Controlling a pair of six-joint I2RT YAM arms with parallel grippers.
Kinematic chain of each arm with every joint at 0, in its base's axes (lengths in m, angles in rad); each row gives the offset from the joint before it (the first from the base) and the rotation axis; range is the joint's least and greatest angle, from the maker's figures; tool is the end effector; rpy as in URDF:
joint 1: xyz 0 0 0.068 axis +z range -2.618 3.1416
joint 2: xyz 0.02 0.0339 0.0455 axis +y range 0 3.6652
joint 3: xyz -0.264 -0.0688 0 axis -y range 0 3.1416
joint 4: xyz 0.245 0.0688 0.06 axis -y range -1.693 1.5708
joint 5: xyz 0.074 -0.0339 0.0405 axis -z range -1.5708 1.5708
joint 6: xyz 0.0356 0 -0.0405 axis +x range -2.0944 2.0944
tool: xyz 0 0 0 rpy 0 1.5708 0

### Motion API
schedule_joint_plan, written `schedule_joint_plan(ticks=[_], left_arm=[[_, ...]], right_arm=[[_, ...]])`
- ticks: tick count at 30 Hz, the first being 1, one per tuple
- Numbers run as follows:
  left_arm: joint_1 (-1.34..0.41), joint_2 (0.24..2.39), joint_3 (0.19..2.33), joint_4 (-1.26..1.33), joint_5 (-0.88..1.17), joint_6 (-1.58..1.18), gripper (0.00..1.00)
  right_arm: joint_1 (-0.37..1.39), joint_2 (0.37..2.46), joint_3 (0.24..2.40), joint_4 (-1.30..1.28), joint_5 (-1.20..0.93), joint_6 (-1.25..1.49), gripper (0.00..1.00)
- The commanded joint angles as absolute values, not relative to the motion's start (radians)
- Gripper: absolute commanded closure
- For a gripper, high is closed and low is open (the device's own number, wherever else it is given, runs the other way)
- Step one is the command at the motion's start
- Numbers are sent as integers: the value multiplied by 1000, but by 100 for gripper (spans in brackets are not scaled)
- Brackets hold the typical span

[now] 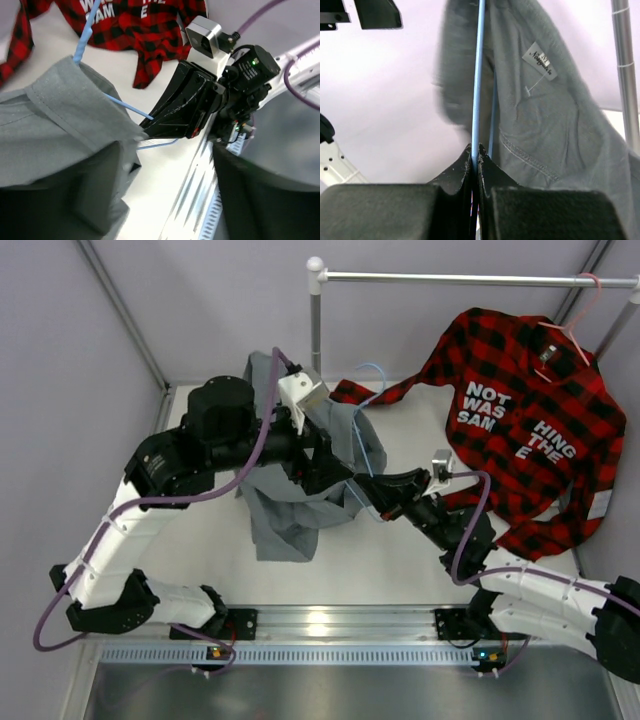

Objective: Place the shirt on the hanger

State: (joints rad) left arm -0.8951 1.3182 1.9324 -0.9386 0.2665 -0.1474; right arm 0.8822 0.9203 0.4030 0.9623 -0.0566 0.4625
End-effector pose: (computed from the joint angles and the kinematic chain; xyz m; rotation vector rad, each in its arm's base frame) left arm 0.1318 -0.1794 0.5248 0.9061 1.7842 -0.9444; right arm 0.1266 0.1570 0.3017 -0.3054 1.1730 1.2220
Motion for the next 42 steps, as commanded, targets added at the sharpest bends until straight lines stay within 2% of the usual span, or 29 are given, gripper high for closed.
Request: schedule_joint_plan(ticks=[1,3,4,6,7,10,13,14,17,20,21,22,28,34,38,42], left_arm=[[-900,1270,2037,-951,341,20,13],[-900,1237,2017,-867,277,93,12],[-900,1197,1994,-811,155,97,8],[-900,1175,1951,-677,50,121,6],[-900,1189,1956,-655,-33,150,6],[-896,1309,2063,-672,-86,228,6],[-888,1388,2164,-738,-20,308,12],[-882,1399,2166,-742,105,328,13],[-871,1410,2168,-756,285,420,16],[-871,1398,2119,-767,379,543,33],[-871,1393,2112,-767,408,578,44],[-871,1387,2086,-767,422,597,47],[-870,1325,1971,-793,503,678,42],[-871,1348,1973,-874,595,687,40],[-871,1367,1964,-936,597,704,44],[-871,1374,1945,-1008,623,716,55]], right_arm=[[897,887,410,1181,-3,448,100],[897,868,414,1157,-8,433,100],[896,859,414,1149,-11,427,100],[896,833,405,1137,-17,416,100],[896,813,402,1126,-17,414,100],[893,767,391,1075,-34,402,100],[890,721,359,1059,-51,403,100],[887,707,347,1049,-61,399,100],[884,655,328,997,-86,390,100],[881,603,321,924,-109,382,100],[882,576,316,907,-115,382,100],[881,563,311,894,-123,382,100],[879,489,278,832,-176,377,100],[879,494,302,793,-271,364,100],[879,489,308,790,-311,365,100],[879,489,324,772,-337,354,100]])
